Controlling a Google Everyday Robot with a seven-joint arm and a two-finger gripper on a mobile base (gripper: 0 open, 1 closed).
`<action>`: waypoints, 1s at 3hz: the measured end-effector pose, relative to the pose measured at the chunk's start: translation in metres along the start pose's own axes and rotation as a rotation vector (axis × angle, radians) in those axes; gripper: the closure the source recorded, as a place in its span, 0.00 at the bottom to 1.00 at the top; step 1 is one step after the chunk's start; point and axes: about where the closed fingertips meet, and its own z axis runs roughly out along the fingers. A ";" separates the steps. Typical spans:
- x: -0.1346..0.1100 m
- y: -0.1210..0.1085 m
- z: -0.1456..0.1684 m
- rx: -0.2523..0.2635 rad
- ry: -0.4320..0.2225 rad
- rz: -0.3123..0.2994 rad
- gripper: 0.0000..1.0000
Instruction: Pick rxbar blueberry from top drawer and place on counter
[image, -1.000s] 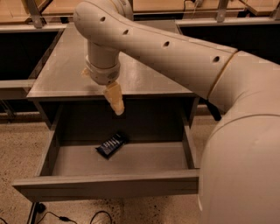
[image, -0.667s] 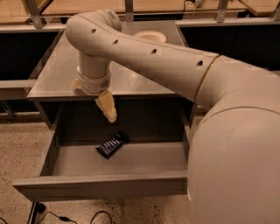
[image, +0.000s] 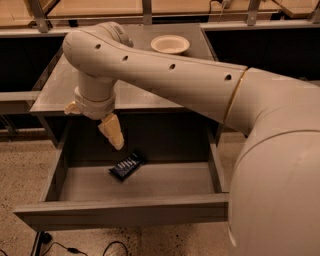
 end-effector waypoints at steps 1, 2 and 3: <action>-0.016 0.000 -0.013 0.050 -0.001 -0.068 0.00; -0.005 0.009 0.000 0.001 0.025 -0.047 0.00; 0.011 0.019 0.029 -0.067 0.023 -0.006 0.00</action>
Offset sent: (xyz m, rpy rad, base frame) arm -0.0081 -0.0125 -0.0035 -0.0430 -0.0407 0.0164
